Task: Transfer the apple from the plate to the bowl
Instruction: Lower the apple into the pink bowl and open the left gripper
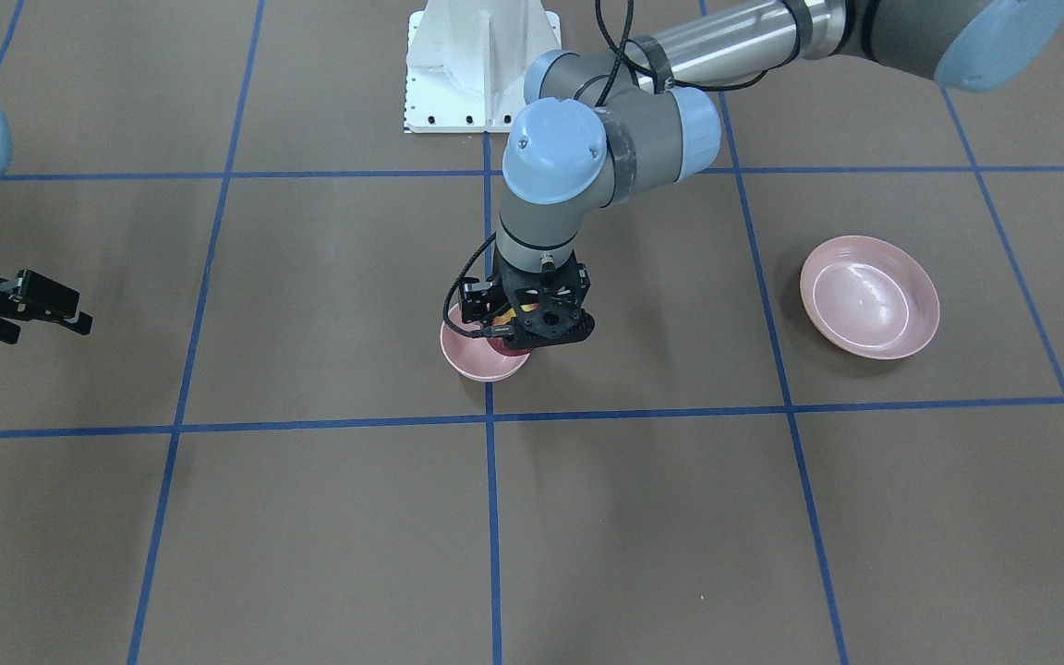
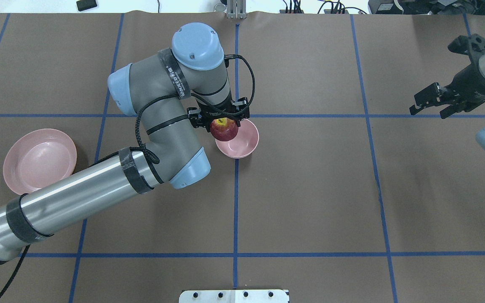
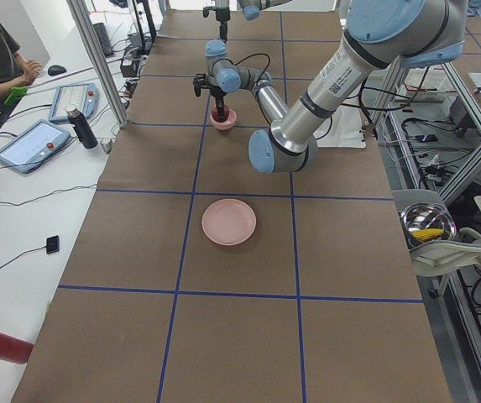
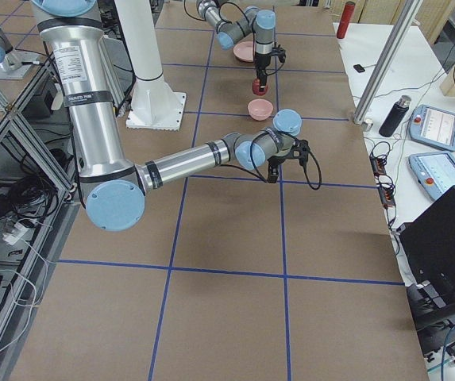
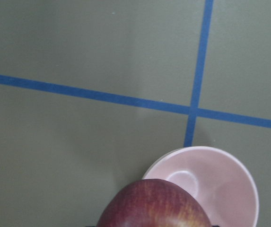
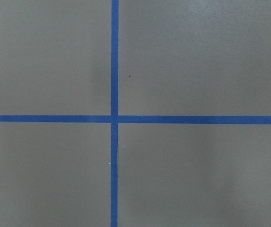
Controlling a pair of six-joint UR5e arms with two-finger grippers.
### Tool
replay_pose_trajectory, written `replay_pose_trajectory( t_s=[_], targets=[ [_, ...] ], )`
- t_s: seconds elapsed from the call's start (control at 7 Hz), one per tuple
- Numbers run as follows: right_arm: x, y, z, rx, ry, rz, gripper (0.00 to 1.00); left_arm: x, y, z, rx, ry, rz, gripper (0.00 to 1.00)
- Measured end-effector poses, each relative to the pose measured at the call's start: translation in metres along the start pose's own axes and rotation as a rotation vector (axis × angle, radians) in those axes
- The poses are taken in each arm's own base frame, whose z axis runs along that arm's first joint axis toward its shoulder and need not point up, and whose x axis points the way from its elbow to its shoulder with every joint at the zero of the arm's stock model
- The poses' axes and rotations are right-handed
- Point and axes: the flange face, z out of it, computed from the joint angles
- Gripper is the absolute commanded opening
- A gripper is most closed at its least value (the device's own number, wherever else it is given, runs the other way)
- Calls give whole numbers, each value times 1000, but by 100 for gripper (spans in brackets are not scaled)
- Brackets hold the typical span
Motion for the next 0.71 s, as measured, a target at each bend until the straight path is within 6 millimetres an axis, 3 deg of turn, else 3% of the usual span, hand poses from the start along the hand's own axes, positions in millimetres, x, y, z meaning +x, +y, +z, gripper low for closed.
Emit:
replay_pose_trajectory(
  t_s=[0.29,0.43,0.57,0.71],
  targets=[
    [5,2,1,5,10,-4,100,18,1,12,-2,-1,6,1],
    [4,2,0,6,10,-5,100,22,7,21,1,-4,16,10],
    [4,2,0,7,10,-7,100,24,14,32,6,-4,28,26],
    [4,2,0,7,10,-7,100,25,17,39,9,-1,37,66]
  ],
)
